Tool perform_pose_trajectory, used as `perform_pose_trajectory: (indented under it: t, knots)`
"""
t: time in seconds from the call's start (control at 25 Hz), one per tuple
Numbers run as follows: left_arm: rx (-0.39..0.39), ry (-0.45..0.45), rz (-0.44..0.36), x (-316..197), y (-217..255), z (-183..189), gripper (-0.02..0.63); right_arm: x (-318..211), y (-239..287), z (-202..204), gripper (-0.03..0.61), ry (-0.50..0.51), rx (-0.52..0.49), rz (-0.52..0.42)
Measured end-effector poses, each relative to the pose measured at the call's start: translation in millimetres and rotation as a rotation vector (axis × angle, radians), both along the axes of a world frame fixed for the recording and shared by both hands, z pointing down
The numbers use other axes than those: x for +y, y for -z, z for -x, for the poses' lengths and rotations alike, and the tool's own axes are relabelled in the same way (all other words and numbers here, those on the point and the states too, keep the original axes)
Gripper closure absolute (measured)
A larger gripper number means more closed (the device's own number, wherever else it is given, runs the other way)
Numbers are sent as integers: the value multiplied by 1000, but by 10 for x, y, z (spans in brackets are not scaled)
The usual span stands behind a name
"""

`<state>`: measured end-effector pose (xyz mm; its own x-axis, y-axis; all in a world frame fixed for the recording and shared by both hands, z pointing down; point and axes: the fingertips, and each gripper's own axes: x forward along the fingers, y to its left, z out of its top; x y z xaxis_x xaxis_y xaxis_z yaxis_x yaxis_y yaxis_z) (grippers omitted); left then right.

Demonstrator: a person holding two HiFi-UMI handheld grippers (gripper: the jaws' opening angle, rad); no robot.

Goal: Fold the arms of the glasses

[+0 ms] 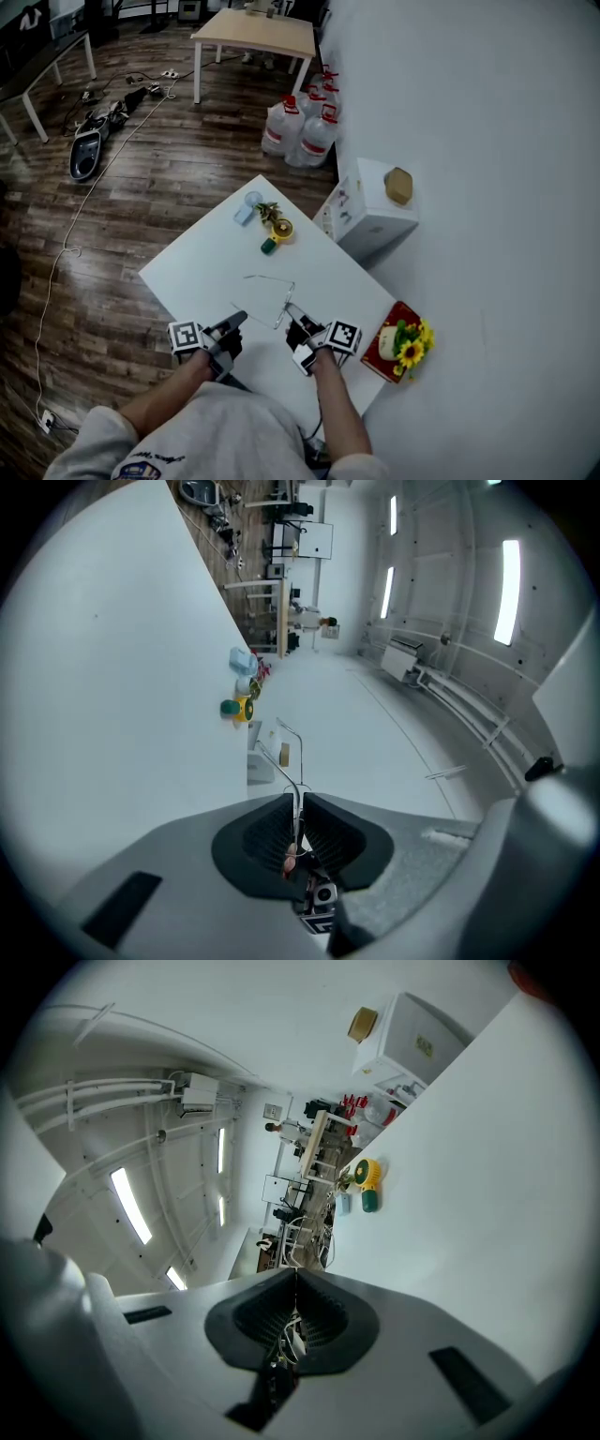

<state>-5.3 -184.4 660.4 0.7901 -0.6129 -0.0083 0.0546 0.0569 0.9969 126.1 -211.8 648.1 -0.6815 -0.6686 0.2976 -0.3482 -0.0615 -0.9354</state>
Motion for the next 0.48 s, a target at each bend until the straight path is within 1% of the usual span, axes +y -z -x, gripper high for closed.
perform_pose_trajectory:
  t: [0.16, 0.32, 0.48]
  knots:
    - [6, -10, -3, 9, 18, 16, 596, 20, 91, 137, 569, 33, -39, -32]
    - [-16, -29, 7, 9, 18, 0, 600, 108, -20, 110, 569, 28, 6, 29]
    - [-25, -47, 17, -27, -4, -4, 600, 152, -67, 185, 569, 44, 7, 39]
